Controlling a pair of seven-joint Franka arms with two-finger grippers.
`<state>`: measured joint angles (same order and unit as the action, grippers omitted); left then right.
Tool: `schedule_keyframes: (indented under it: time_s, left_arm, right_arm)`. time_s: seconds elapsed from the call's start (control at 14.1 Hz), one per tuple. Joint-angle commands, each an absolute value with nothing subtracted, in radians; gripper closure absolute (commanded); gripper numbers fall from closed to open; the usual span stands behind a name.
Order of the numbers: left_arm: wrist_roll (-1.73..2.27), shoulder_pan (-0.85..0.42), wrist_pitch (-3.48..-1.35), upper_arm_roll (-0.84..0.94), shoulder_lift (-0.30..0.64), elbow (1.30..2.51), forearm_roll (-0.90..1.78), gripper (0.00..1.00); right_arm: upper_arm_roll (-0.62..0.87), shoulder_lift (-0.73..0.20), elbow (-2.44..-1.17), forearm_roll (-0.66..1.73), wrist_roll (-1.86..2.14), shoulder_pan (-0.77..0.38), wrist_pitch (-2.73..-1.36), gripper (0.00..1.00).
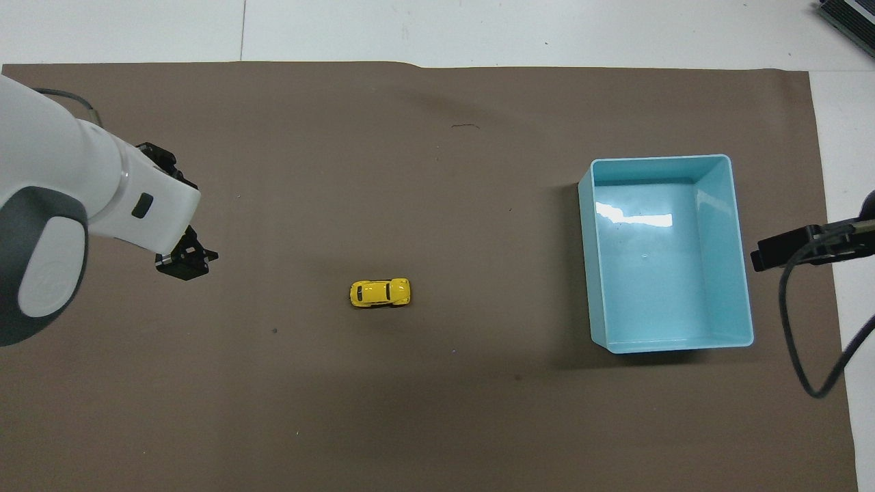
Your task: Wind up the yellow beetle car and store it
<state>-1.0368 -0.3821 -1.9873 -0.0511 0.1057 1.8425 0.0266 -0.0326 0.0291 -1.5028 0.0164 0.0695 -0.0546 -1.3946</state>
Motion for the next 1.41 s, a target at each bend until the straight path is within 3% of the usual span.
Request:
schedule_keyframes:
  time_s: [0.0, 0.99, 1.34]
  left_arm:
    - [-1.022, -0.434, -2.072, -0.069, 0.155, 1.882, 0.041, 0.00]
    - [-0.896, -0.670, -2.333, -0.066, 0.238, 2.049, 0.051, 0.00]
    - [-0.896, -0.675, -2.362, -0.066, 0.230, 2.101, 0.051, 0.00]
  right_arm:
    - [-0.025, 0.041, -1.508, 0.025, 0.061, -0.043, -1.390, 0.00]
    - [-0.025, 0.041, -1.508, 0.025, 0.061, -0.043, -1.390, 0.00]
    - [-0.025, 0.041, -1.508, 0.025, 0.061, -0.043, -1.390, 0.00]
